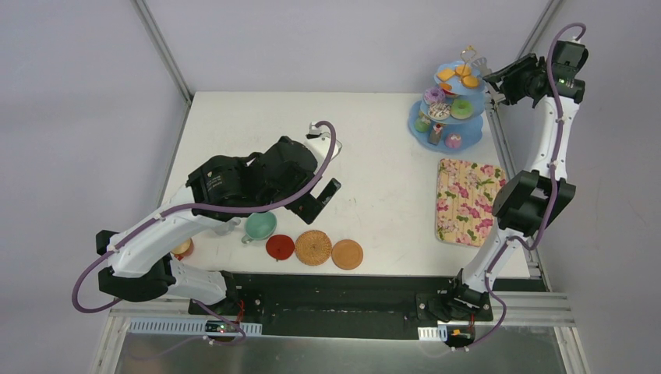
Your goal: Serve the afternoon tea
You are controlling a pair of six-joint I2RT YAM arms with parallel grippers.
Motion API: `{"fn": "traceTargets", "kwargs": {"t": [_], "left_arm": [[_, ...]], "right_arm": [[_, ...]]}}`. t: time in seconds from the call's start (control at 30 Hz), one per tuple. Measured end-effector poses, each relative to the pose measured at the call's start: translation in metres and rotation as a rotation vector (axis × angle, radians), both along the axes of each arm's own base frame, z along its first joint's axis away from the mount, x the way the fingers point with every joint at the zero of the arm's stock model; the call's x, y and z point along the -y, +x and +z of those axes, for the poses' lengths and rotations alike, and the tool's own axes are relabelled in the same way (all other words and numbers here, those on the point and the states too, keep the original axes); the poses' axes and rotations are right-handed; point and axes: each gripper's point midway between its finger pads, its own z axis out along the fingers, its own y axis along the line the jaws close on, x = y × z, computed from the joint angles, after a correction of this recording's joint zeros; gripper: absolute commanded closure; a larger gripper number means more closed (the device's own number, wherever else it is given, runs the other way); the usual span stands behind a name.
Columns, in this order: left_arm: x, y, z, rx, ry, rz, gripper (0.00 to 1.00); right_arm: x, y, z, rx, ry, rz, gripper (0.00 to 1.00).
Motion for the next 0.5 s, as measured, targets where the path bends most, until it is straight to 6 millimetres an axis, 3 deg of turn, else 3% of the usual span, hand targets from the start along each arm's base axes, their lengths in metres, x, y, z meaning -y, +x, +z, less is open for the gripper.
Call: {"fn": "traceTargets", "kwargs": {"t": [0.13, 0.3, 0.4, 0.5], "left_arm": [[0.0, 0.0, 0.0, 0.0, 0.0, 0.0, 0.0], [0.0, 0.0, 0.0, 0.001, -0.001, 0.0, 0.0], [-0.001, 0.0, 0.002, 0.003, -0.006, 0.0, 0.0], [-0.003, -0.001, 0.003, 0.006, -0.012, 0.0, 0.0]], "right_arm": [[0.008, -0.007, 0.011, 0.009, -0.031, -0.043, 0.56], [0.019, -0.03, 0.044, 0.053, -0.109, -0.109, 0.56], [0.02, -0.06, 0.06, 0.066, -0.166, -0.162, 0.56], [0.019, -0.108, 0.055, 0.029, -0.213, -0.234, 0.57]]}}
